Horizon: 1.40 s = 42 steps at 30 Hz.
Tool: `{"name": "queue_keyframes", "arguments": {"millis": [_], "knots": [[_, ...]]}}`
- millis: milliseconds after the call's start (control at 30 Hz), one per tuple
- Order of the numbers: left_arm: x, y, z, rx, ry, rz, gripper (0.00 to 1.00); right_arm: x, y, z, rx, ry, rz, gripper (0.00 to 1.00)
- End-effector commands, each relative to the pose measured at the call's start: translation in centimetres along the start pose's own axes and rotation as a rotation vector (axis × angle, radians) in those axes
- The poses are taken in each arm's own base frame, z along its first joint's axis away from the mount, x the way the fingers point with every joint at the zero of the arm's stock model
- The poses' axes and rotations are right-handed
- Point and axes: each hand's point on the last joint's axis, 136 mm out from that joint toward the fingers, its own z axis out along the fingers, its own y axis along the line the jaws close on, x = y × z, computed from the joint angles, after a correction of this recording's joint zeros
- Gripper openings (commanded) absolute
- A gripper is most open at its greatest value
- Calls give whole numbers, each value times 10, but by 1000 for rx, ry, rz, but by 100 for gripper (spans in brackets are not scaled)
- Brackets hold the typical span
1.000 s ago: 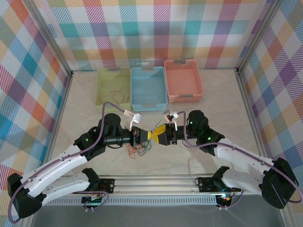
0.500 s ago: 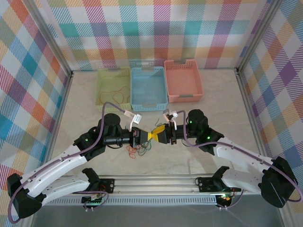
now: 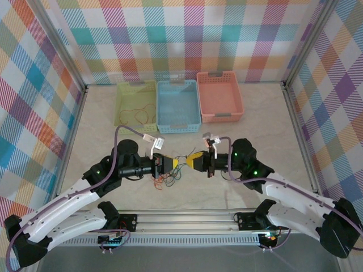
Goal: Untangle the cables
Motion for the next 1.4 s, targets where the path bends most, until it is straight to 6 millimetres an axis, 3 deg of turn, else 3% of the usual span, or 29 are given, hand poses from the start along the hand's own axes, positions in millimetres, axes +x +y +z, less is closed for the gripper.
{"name": "queue_keyframes", "arguments": {"millis": [0,200,367,400,500,533,600,667,767,833,1000,1133,1233,1367], "knots": [[-10,3,-13,-23,-86,-19,0,-6,-21,-15,121,-126,92,0],[-18,2,-30,-35,-175,-12,0,3,-39,-34,235,-185,177,0],[-34,-1,-41,-53,-250,1,0,3,-40,-34,246,-183,200,0],[-38,-4,-43,-56,-256,13,0,3,-41,-34,256,-172,190,6],[-55,-7,-51,-131,-262,84,0,1,-48,-35,314,-155,120,42],[-66,-9,-56,-173,-272,123,0,0,-53,-36,343,-157,90,52],[-91,-6,-67,-306,-296,177,0,-3,-64,-40,410,-169,46,59],[-124,-6,-81,-436,-322,225,0,-7,-72,-40,461,-158,-41,60],[-175,-25,-98,-510,-374,281,0,-6,-91,-39,549,-125,-115,61],[-210,-41,-113,-540,-416,312,0,-6,-104,-43,603,-118,-58,61],[-292,-87,-151,-611,-547,446,0,-8,-103,-35,558,-105,-57,62],[-337,-102,-172,-697,-647,530,0,-7,-97,-34,511,-109,-72,64],[-358,-104,-170,-679,-695,559,0,-8,-93,-39,497,-135,-87,65],[-381,-97,-146,-584,-729,569,0,-12,-92,-46,497,-179,-114,66]]}}
